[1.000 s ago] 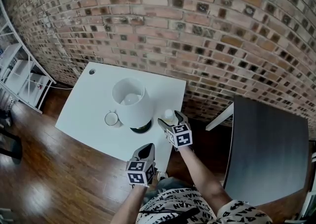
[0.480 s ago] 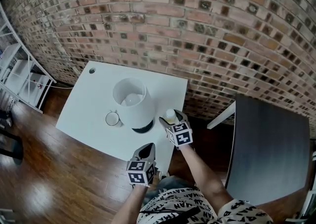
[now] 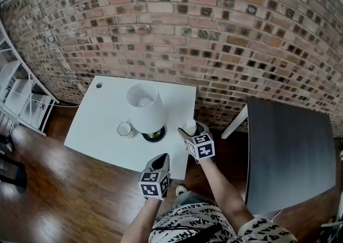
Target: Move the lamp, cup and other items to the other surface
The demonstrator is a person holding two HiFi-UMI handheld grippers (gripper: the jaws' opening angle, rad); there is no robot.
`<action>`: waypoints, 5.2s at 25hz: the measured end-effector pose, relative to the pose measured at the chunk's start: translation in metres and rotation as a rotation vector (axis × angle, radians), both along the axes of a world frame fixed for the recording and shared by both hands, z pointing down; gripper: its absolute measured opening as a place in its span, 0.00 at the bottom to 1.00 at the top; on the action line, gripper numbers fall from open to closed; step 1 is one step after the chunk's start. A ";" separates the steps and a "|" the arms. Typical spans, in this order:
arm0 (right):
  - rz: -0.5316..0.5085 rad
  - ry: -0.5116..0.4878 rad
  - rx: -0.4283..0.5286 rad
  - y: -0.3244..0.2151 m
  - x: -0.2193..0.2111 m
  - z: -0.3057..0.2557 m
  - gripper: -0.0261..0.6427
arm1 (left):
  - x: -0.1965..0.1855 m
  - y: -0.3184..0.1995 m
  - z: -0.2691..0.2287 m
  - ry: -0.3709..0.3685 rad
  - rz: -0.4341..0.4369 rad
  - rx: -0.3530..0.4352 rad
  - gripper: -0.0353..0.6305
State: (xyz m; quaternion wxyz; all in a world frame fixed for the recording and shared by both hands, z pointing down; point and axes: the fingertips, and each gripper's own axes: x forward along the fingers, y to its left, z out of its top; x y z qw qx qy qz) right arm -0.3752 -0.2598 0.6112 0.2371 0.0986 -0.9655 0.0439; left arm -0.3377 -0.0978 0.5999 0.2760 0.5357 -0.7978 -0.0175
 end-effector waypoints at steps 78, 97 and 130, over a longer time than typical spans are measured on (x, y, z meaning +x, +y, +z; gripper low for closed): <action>1.086 0.031 -0.043 -0.214 0.795 0.052 0.57 | 0.549 -0.217 0.007 -0.018 0.889 -0.058 0.05; 1.092 -0.043 -0.133 -0.108 0.742 0.018 0.70 | 0.472 -0.199 -0.015 0.020 0.738 0.015 0.05; 0.291 -0.063 -0.099 0.142 0.281 -0.033 0.65 | 0.159 0.142 -0.029 0.030 0.086 0.057 0.05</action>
